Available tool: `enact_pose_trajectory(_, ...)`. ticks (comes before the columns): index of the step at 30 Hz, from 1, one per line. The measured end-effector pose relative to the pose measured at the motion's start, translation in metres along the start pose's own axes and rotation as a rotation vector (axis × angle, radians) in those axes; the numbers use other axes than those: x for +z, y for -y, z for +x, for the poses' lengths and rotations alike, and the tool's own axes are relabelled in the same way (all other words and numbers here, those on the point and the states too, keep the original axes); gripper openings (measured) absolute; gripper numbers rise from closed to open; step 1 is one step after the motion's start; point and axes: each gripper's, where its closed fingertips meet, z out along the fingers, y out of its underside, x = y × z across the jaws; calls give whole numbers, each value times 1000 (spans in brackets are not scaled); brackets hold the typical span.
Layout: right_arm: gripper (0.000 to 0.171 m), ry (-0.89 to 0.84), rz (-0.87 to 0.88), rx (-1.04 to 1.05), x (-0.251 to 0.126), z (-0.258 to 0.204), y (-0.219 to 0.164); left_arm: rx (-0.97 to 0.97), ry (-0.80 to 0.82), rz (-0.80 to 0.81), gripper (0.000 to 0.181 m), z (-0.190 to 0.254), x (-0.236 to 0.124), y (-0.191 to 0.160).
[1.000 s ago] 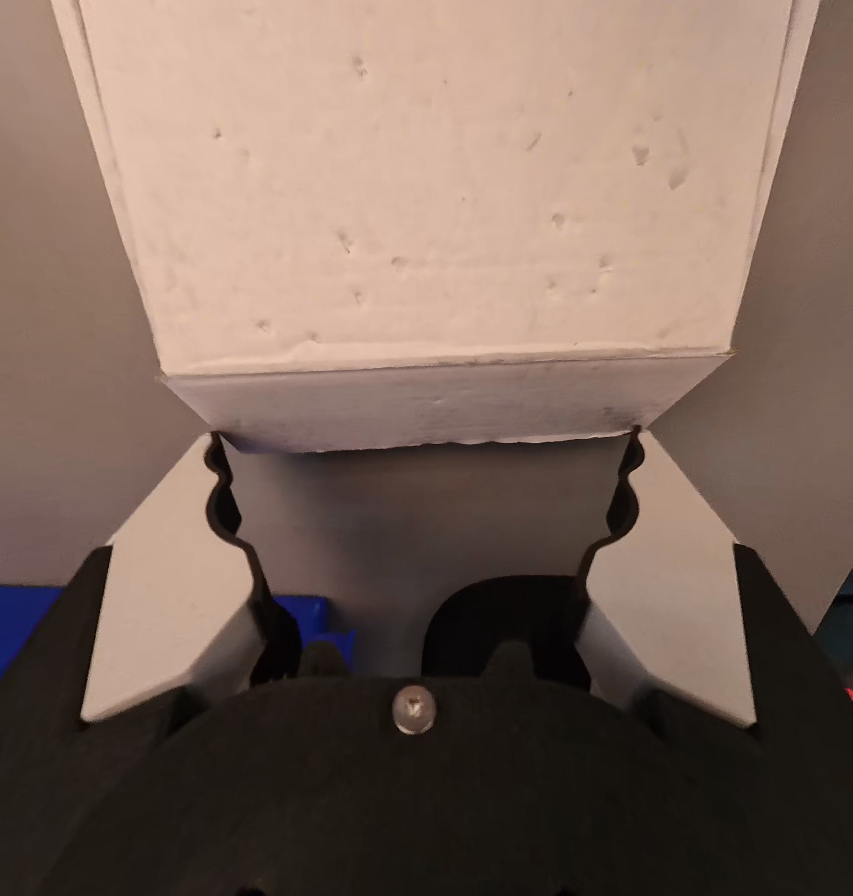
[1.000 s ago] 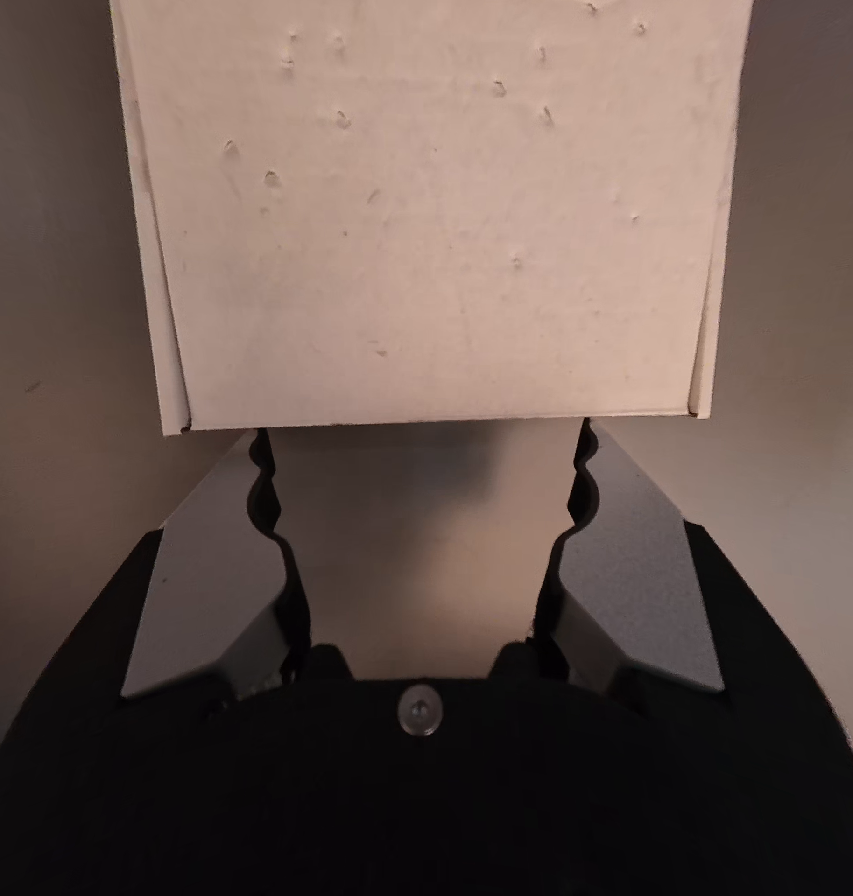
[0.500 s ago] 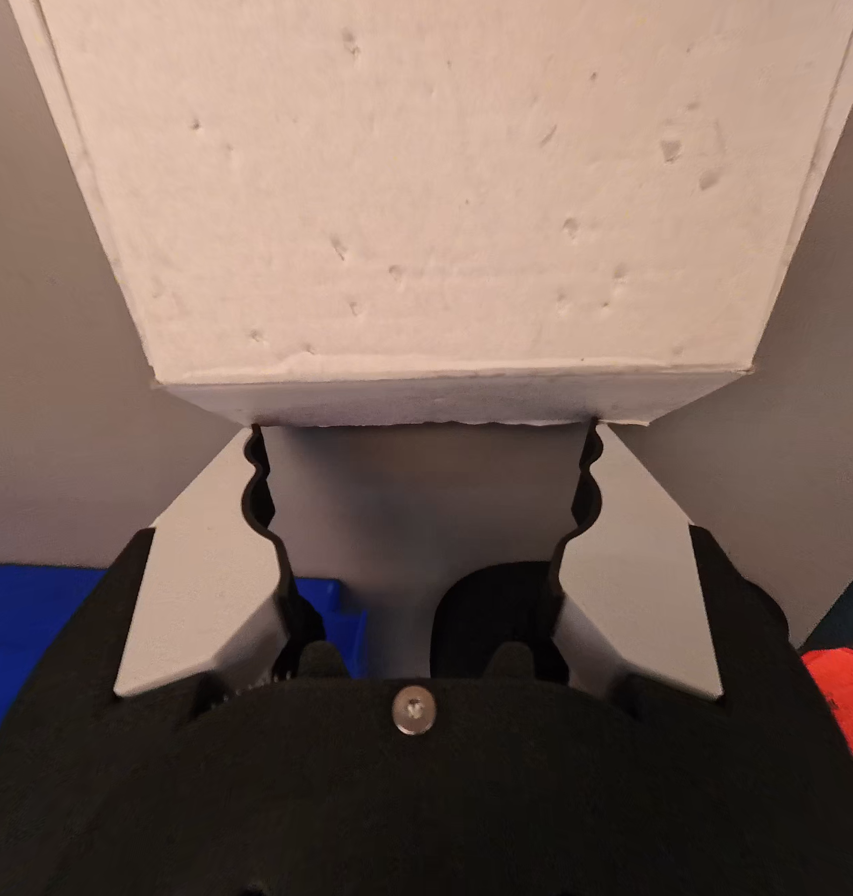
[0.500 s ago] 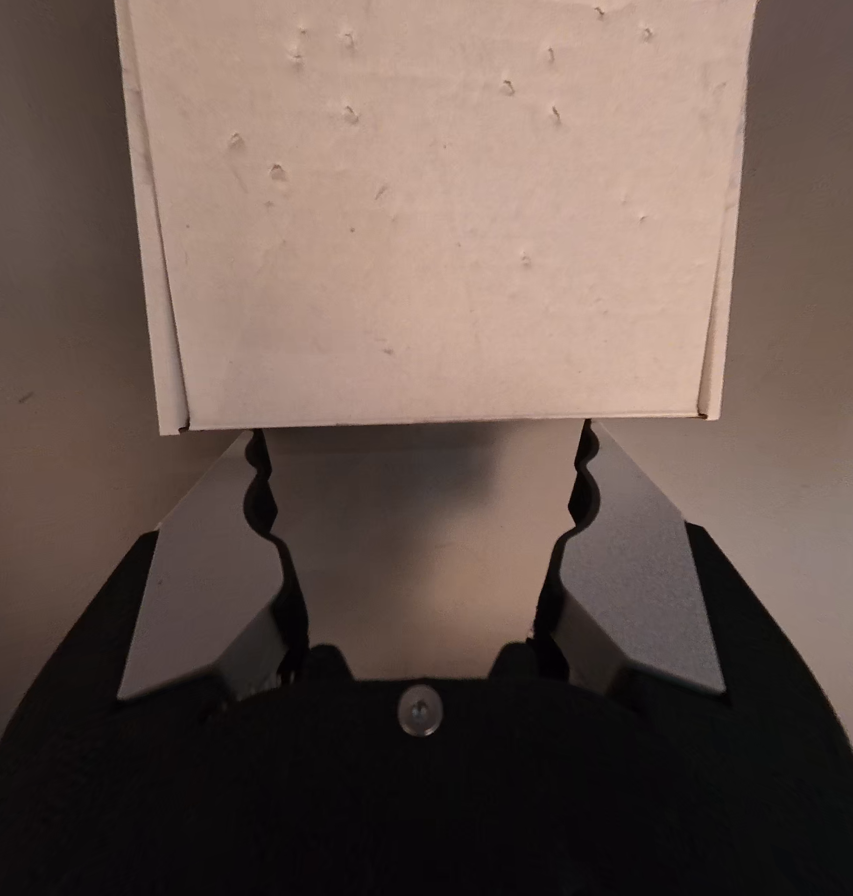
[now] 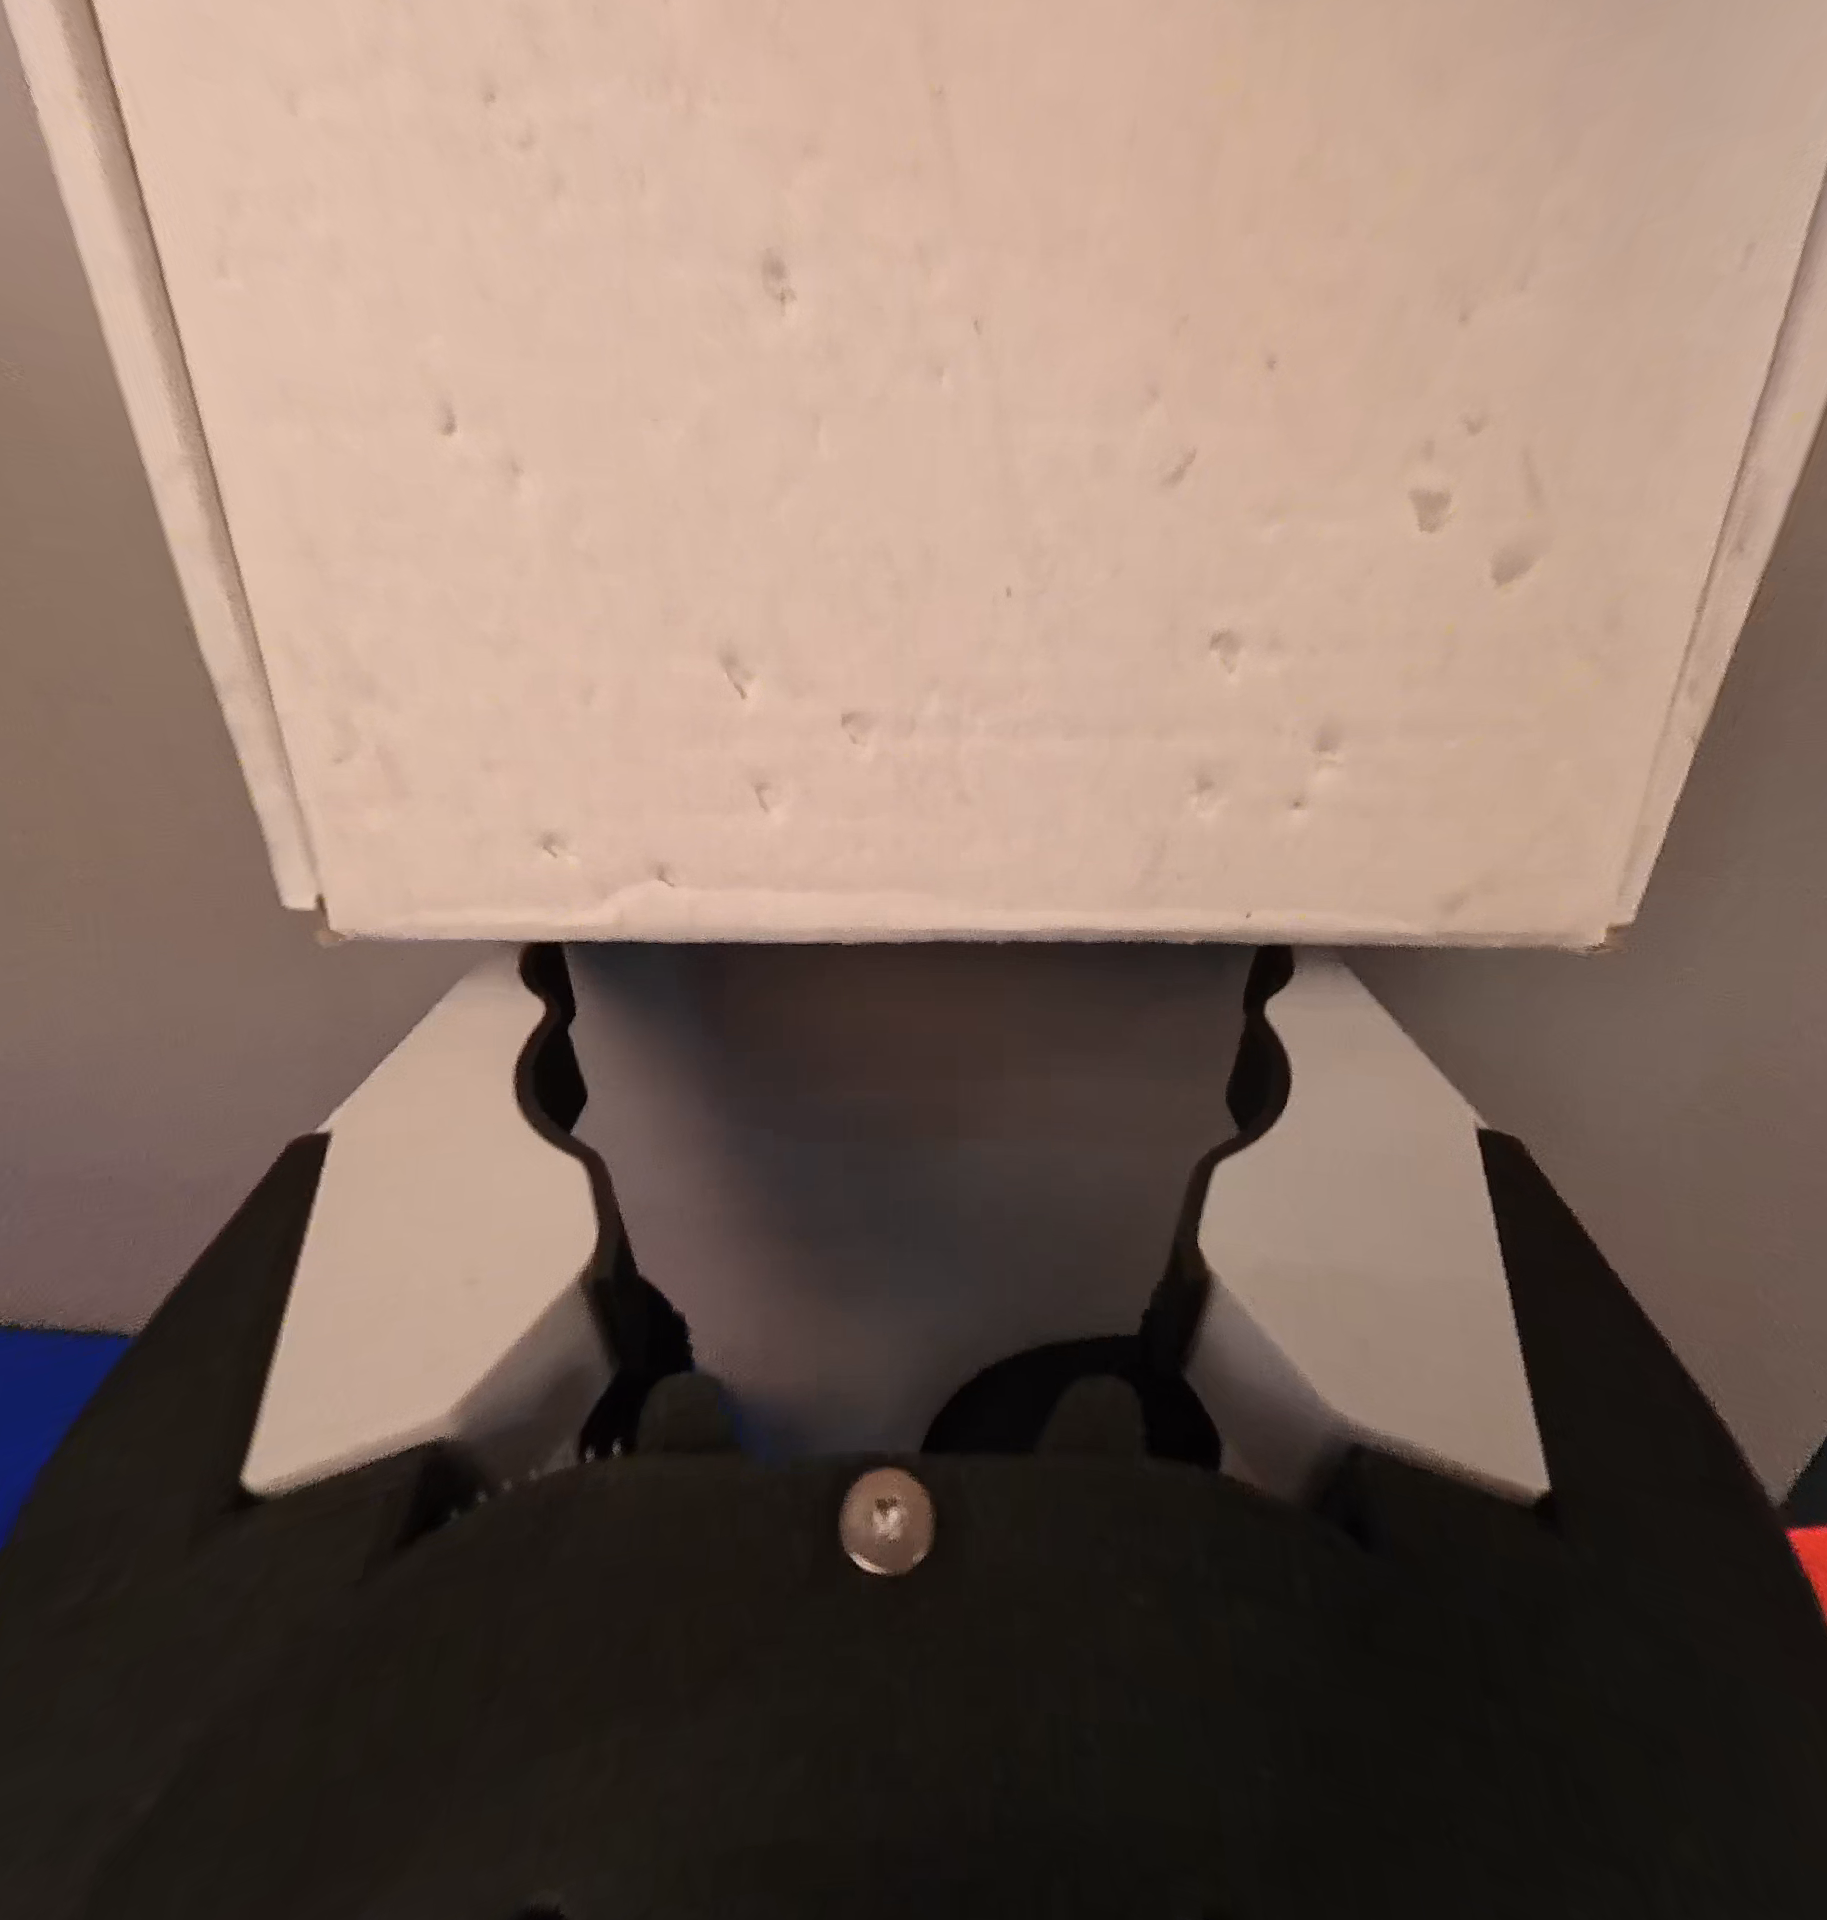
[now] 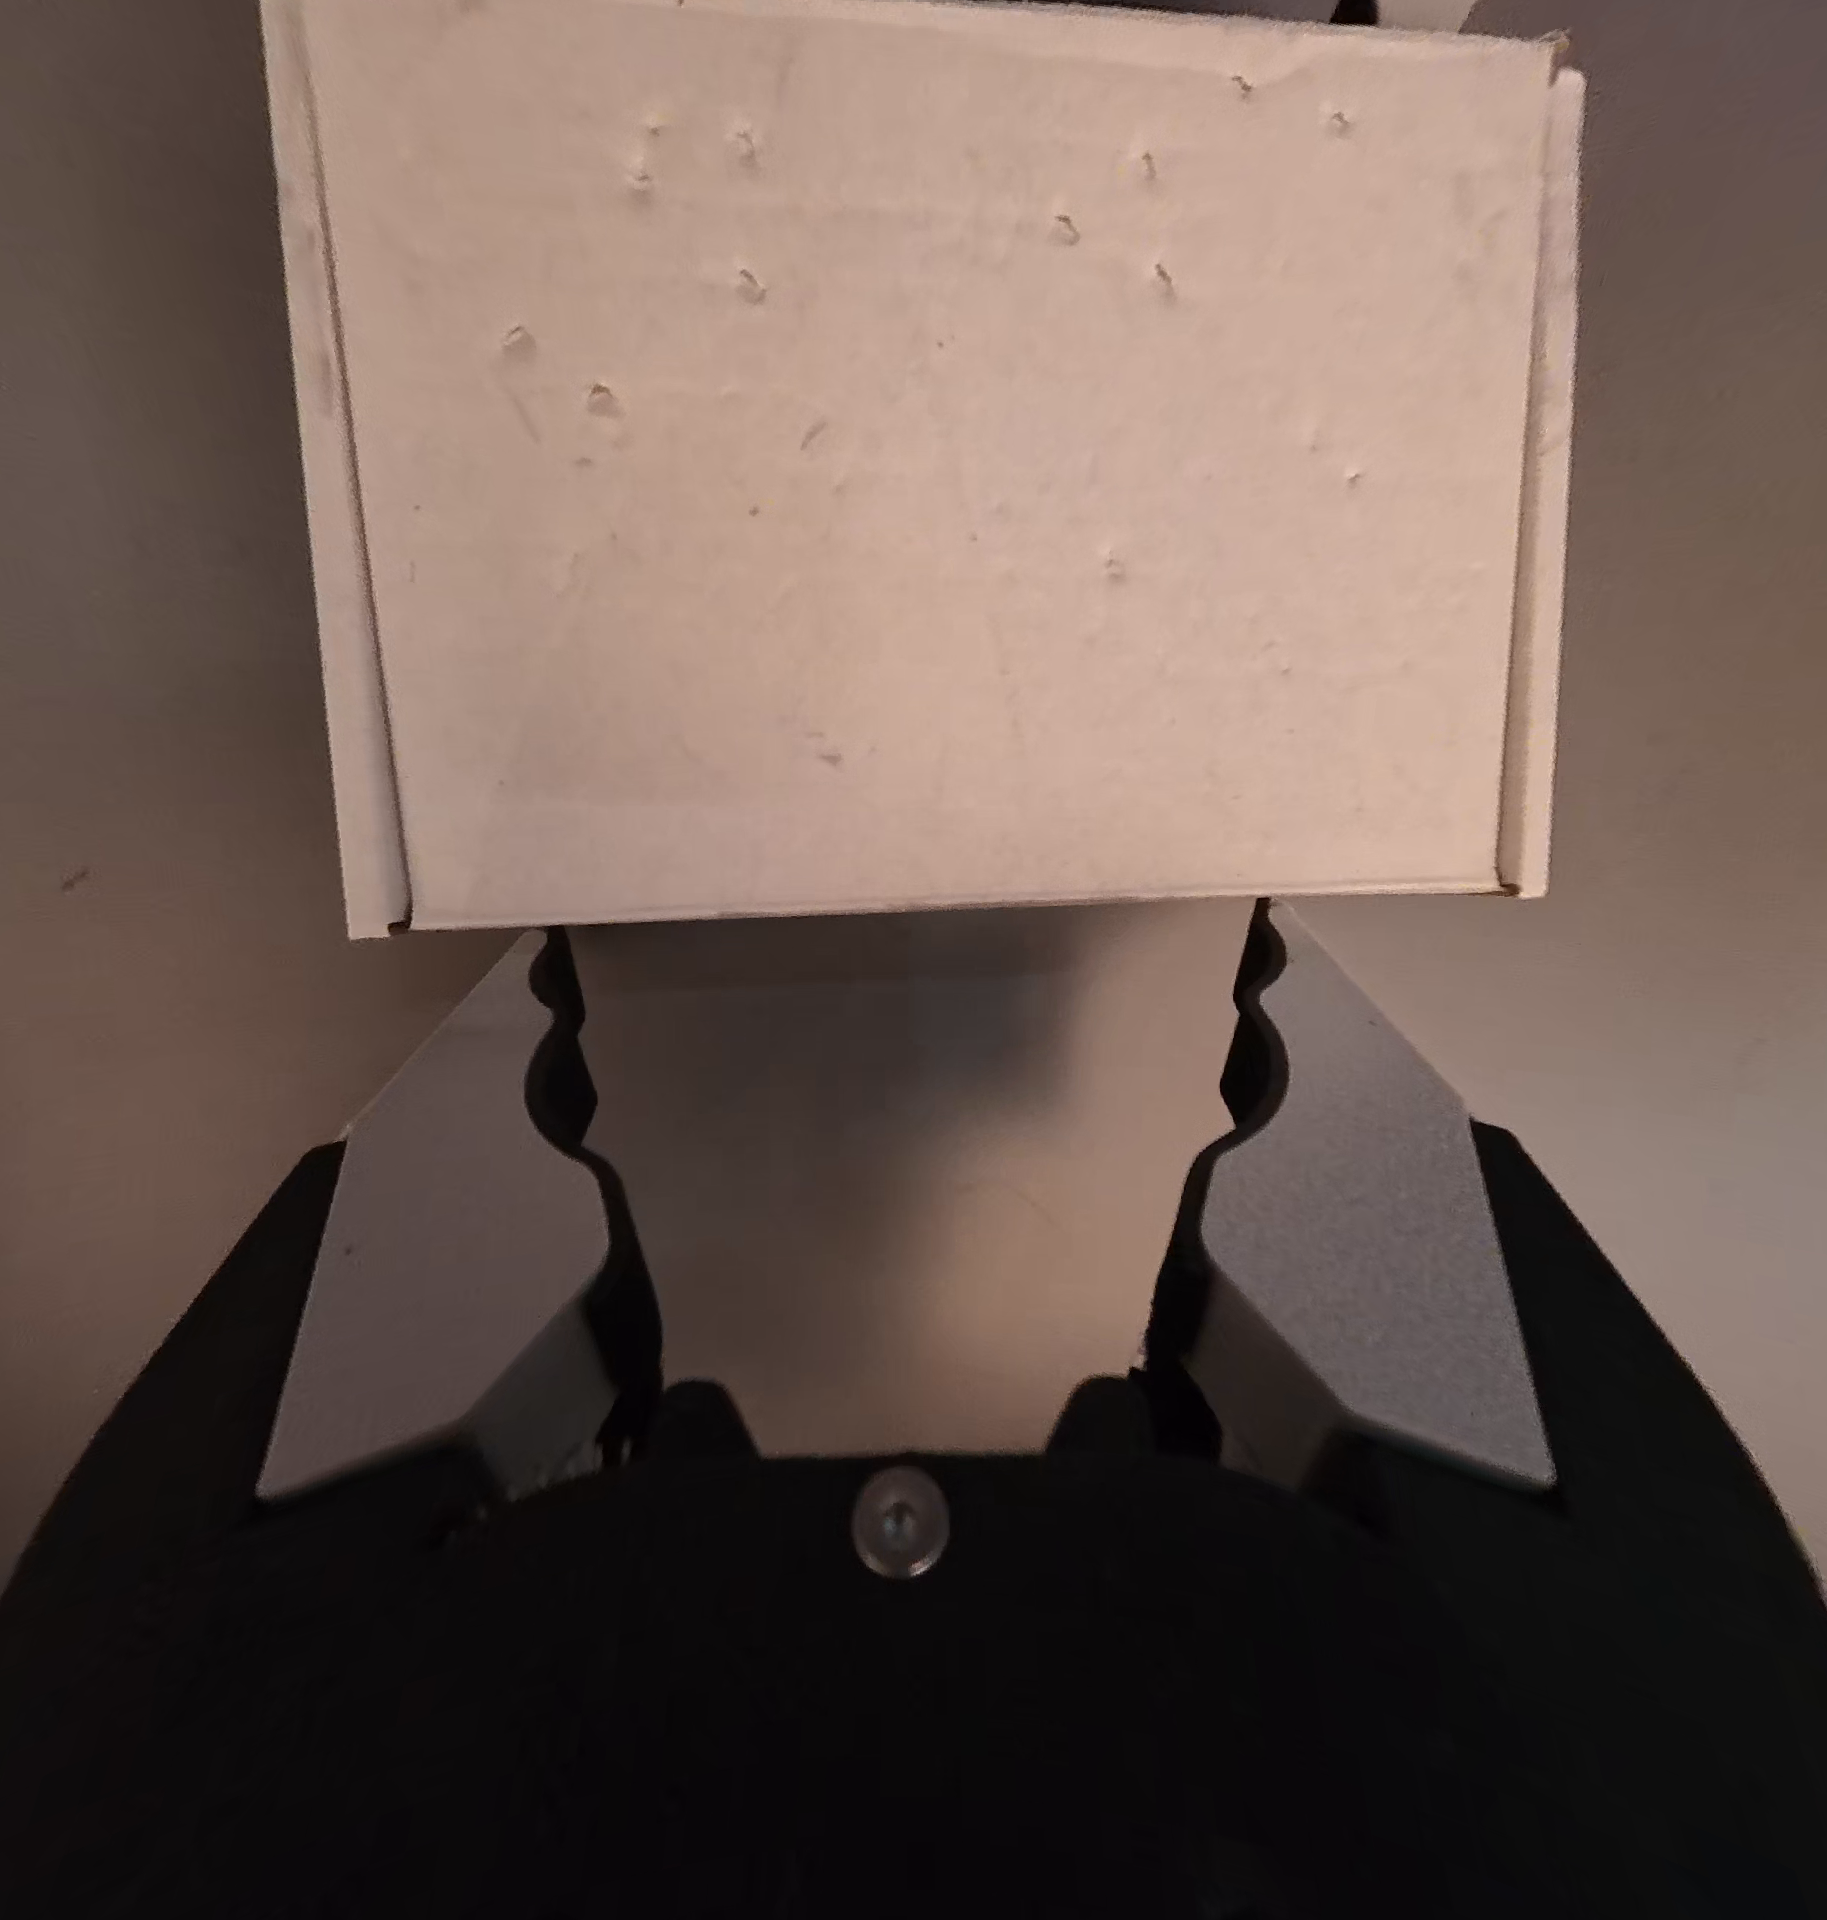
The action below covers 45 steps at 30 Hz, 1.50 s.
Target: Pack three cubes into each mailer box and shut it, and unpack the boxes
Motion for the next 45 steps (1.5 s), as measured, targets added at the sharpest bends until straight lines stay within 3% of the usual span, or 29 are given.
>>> enact_pose_trajectory(1,124,0,9,3,0,0,0,-4,1,14,127,0,1,2)
enact_pose_trajectory(6,125,3,33,3,1,-4,3,6,-9,37,127,3,1,-2)
enact_pose_trajectory(10,134,14,34,10,5,-4,6,5,-13,39,130,7,1,-6)
enact_pose_trajectory(27,134,77,159,86,15,-13,10,-10,-11,47,130,13,-1,-10)
enact_pose_trajectory(33,132,38,173,52,13,-11,14,-4,-41,29,149,25,1,-13)
enact_pose_trajectory(45,132,51,136,41,14,-13,17,3,-39,31,149,27,2,-9)
